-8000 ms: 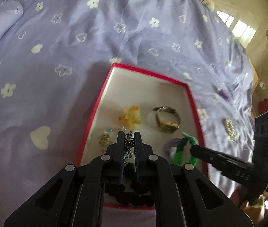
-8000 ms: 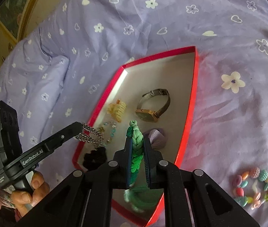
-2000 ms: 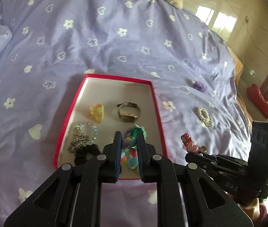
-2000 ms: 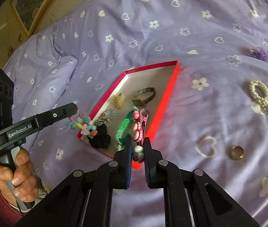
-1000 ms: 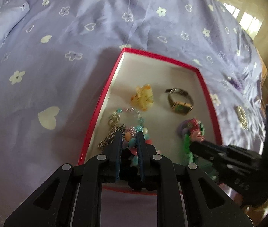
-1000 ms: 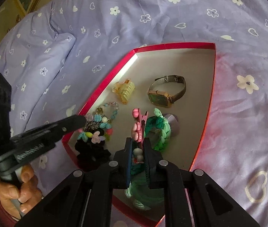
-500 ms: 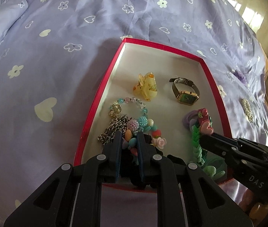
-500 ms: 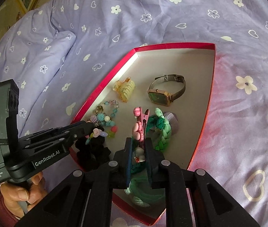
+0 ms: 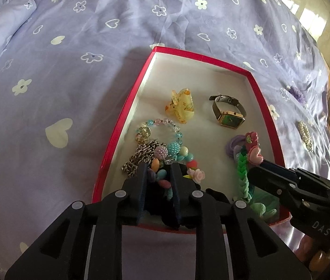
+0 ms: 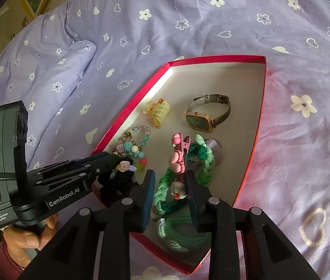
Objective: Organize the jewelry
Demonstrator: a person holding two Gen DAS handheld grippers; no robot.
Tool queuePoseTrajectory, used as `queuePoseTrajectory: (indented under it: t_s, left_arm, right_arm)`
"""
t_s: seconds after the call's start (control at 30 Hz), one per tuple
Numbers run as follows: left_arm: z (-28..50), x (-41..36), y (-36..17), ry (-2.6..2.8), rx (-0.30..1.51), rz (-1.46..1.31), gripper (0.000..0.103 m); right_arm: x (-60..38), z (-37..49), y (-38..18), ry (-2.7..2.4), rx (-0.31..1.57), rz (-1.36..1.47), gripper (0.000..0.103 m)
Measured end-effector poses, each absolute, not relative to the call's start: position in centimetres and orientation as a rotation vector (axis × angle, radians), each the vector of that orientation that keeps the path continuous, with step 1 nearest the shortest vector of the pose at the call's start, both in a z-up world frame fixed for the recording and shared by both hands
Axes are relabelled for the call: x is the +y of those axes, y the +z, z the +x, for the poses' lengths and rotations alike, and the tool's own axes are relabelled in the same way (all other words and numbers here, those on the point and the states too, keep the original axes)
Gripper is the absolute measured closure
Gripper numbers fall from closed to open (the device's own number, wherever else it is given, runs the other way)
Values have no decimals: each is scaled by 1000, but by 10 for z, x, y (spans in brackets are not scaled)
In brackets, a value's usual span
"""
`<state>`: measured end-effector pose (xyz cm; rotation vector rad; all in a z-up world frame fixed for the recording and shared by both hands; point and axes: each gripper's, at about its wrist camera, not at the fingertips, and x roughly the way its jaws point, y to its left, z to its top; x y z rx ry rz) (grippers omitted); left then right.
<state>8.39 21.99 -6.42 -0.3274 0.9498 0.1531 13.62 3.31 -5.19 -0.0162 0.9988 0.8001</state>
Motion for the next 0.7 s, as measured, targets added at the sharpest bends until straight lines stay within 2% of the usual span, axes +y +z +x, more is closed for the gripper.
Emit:
queuePoseTrajectory:
  t_s: [0.07, 0.3, 0.5, 0.57, 0.63, 0.7]
  left_arm:
    - [83, 219, -63, 157, 949, -323, 77]
    - [76, 217, -59, 164, 946, -325, 69]
    - [68, 216, -53, 174, 933, -333, 60]
    - [63, 216, -50, 187, 922, -345, 49]
    - [58, 218, -45, 193, 908, -359, 47]
    - [53, 219, -42, 196, 902, -373, 39]
  right_arm:
    - [32, 136, -51, 799, 998, -12, 71]
    - [28, 134, -44, 801, 979, 2, 71]
    - [20, 131, -38, 809, 955, 30, 63]
    - [15, 131, -36, 807, 947, 44, 60]
    - [10, 130, -35, 807, 942, 63, 57]
    - [5, 129, -33, 807, 936, 78, 52]
